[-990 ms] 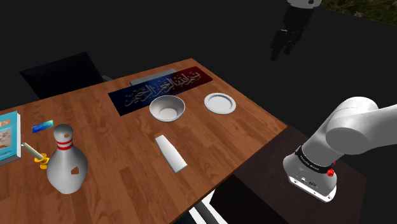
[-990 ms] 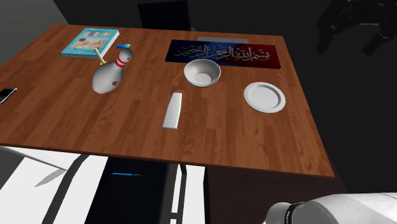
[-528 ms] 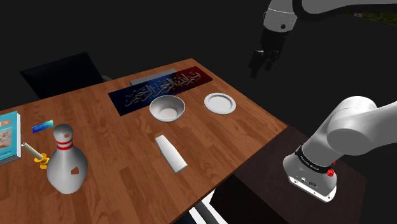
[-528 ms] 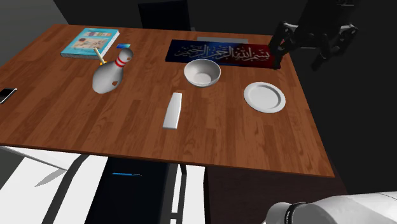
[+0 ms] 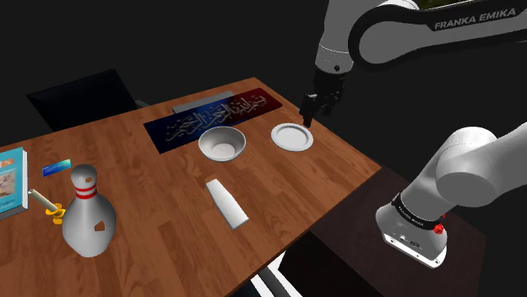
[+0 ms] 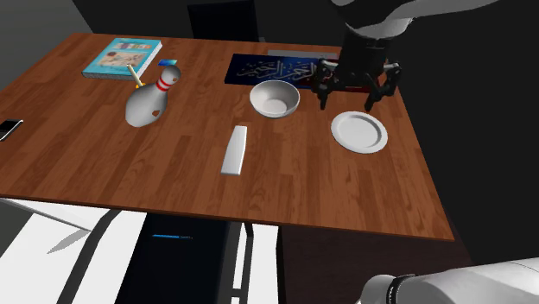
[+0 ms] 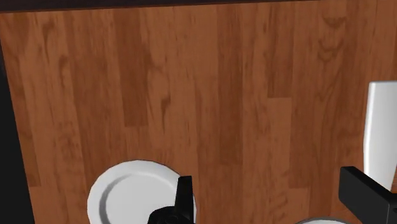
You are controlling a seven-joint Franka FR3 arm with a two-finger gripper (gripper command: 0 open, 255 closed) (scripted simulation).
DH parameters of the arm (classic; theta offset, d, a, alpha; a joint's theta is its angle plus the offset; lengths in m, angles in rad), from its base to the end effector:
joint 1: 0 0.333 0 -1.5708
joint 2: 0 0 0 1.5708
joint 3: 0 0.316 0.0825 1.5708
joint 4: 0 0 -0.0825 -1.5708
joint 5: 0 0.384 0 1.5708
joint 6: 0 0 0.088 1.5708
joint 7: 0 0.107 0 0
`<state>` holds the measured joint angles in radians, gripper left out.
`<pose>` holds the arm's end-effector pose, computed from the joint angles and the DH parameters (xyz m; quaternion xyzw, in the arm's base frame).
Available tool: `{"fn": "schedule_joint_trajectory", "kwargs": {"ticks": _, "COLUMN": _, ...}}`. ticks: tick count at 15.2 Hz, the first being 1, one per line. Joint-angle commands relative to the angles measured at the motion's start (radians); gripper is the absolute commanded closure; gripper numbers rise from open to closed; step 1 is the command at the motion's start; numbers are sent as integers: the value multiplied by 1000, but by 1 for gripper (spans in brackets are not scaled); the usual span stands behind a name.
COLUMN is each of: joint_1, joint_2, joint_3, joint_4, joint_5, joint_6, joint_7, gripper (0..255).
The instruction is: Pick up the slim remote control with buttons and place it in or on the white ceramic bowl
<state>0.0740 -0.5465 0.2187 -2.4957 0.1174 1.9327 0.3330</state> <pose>0.3624 0.1212 0.4668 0.9982 -0.0579 -0.0112 0.0054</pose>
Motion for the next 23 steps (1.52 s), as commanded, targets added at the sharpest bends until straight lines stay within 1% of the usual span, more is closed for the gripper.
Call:
{"fn": "schedule_joint_trajectory", "kwargs": {"ticks": 1, "joint_1": 7, "joint_2": 57, "joint_3": 31, "joint_4": -1, "joint_5": 9, "joint_6": 62, "joint_7": 33, "gripper": 0}}
{"fn": "schedule_joint_trajectory", "kwargs": {"ticks": 6, "joint_1": 21, "joint_2": 214, "joint_3": 114, "joint_4": 23, "joint_5": 10, "joint_6": 200, "joint_7": 129, "gripper": 0}}
{"fn": "schedule_joint_trajectory", "kwargs": {"ticks": 9, "joint_1": 25, "joint_2": 320, "joint_3": 161, "joint_4": 55, "joint_5": -12, "joint_6": 276, "joint_7": 195, "gripper": 0}}
{"fn": "schedule_joint_trajectory", "kwargs": {"ticks": 11, "joint_1": 28, "joint_2": 396, "joint_3": 189, "joint_4": 82, "joint_5": -38, "joint_6": 322, "joint_7": 245, "gripper": 0}}
{"fn": "schedule_joint_trajectory", "kwargs": {"ticks": 14, "joint_1": 35, "joint_2": 514, "joint_3": 222, "joint_4": 134, "joint_5": -96, "joint_6": 383, "joint_7": 328, "gripper": 0}}
{"fn": "schedule_joint_trajectory", "kwargs": {"ticks": 17, "joint_1": 54, "joint_2": 638, "joint_3": 239, "joint_4": 198, "joint_5": -173, "joint_6": 431, "joint_7": 418, "gripper": 0}}
{"fn": "schedule_joint_trajectory", "kwargs": {"ticks": 20, "joint_1": 89, "joint_2": 762, "joint_3": 236, "joint_4": 274, "joint_5": -254, "joint_6": 464, "joint_7": 507, "gripper": 0}}
{"fn": "schedule_joint_trajectory", "kwargs": {"ticks": 23, "joint_1": 139, "joint_2": 883, "joint_3": 217, "joint_4": 362, "joint_5": -327, "joint_6": 483, "joint_7": 584, "gripper": 0}}
